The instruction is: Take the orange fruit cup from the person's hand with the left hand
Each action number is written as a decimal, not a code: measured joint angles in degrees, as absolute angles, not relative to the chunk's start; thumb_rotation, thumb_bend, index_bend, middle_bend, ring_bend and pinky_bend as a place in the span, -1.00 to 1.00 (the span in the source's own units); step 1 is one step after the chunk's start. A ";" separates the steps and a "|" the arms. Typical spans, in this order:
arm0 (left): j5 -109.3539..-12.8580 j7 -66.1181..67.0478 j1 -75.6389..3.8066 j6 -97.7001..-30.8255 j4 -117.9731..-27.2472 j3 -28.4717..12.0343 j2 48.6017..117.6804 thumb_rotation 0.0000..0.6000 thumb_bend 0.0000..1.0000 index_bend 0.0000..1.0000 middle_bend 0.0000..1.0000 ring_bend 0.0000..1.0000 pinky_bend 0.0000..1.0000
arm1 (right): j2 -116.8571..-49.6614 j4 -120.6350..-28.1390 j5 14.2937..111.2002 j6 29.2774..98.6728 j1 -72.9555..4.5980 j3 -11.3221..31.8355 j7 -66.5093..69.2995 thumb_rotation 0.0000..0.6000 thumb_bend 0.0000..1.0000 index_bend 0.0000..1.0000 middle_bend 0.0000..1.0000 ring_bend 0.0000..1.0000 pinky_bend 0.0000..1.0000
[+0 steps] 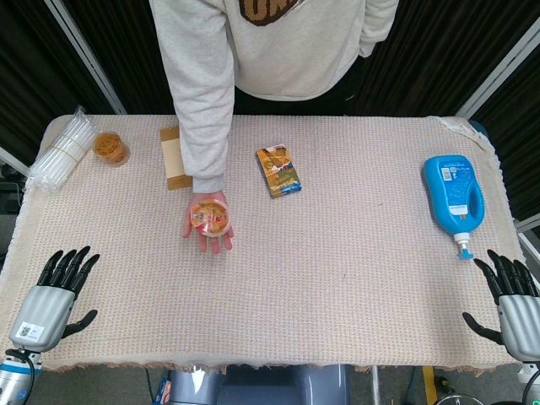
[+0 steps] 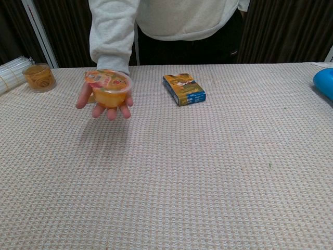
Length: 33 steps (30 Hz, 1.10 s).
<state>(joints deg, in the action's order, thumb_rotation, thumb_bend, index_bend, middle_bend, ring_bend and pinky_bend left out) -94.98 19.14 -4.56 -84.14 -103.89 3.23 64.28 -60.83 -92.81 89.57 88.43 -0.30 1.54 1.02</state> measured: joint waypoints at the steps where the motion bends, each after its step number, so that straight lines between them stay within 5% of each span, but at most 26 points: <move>1: -94.97 19.14 -4.56 -84.13 -103.86 3.24 64.31 1.00 -0.53 -1.00 -1.00 -1.00 -1.00 | -60.85 -92.79 89.56 88.43 -0.30 1.55 1.04 1.00 -0.78 -0.77 -1.00 -1.00 -1.00; 22: -91.37 19.07 -6.36 -80.93 -106.20 1.45 63.12 1.00 -0.53 -0.98 -1.00 -1.00 -1.00 | -60.93 -93.01 89.63 88.10 -0.49 1.52 0.55 1.00 -0.78 -0.77 -1.00 -1.00 -1.00; 33: -72.60 27.15 -17.27 -68.23 -116.33 -7.47 58.92 1.00 -0.53 -0.89 -1.00 -1.00 -0.98 | -60.55 -93.03 89.82 87.27 -0.81 1.21 1.63 1.00 -0.78 -0.77 -1.00 -1.00 -1.00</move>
